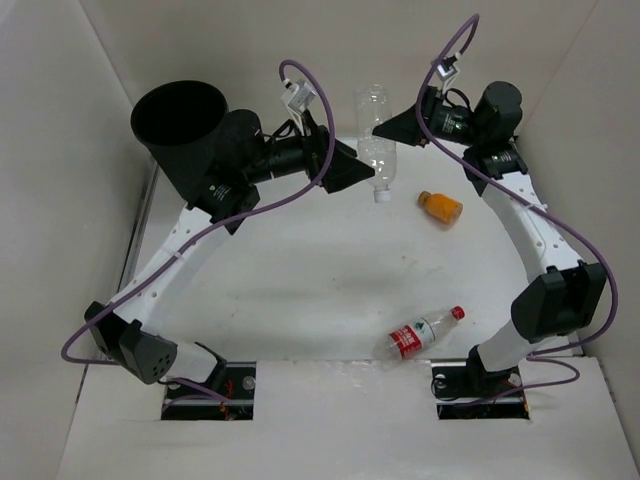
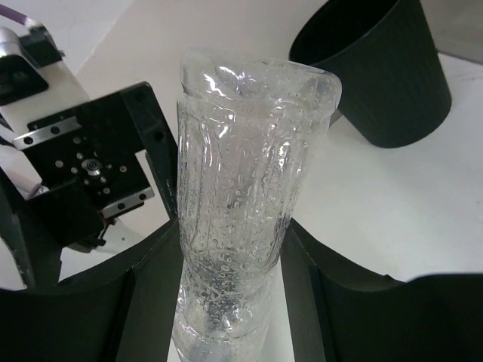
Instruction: Put the plastic bottles in the bin
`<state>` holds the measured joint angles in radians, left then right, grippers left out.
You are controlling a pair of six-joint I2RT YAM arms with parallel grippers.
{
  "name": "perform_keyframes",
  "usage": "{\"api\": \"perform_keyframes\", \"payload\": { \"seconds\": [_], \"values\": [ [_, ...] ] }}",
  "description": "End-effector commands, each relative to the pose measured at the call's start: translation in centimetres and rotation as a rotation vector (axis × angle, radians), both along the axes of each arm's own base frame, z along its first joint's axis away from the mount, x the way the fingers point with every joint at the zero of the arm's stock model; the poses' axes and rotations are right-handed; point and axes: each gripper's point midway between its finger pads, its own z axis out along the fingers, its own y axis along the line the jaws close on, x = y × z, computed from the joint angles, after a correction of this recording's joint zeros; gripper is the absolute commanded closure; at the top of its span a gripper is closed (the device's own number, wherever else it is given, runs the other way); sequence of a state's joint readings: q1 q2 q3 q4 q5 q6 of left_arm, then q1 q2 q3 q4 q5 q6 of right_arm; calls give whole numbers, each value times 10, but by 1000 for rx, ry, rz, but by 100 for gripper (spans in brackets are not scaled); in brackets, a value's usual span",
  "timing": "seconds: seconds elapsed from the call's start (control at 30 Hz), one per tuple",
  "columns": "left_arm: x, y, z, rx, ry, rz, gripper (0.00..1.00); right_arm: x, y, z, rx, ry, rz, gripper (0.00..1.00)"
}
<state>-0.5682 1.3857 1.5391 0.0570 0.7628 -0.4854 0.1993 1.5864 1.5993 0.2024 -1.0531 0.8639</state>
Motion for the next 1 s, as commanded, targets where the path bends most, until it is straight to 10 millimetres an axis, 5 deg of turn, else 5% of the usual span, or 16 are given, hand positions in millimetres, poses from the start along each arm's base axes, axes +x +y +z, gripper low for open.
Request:
{"api": "perform_keyframes", "payload": {
  "seconds": [0.0,0.37,0.73,0.8,0.83,0.9,0.93,0.97],
  "values": [
    [-4,-5,22,-47,-59,-24,0,-35,-5,45,40,-158,38,100],
    [5,-12,-3,-29,-45,-17,0,-50,-5,65,84,-176,59,100],
    [8,-25,13,-53,-79,-30,1,-66,16,53,91,-144,125,100],
    [7,-27,12,-52,-79,-35,14,-66,17,55,94,-144,128,100],
    [6,-28,11,-49,-82,-42,32,-66,17,55,93,-143,130,99],
    [6,-29,9,-39,-92,-39,69,-67,16,54,94,-140,125,82],
    [7,-30,8,-33,-95,-38,79,-65,15,53,95,-138,119,59],
    [9,-28,6,-22,-102,-35,84,-64,13,52,91,-139,117,20]
  ]
}}
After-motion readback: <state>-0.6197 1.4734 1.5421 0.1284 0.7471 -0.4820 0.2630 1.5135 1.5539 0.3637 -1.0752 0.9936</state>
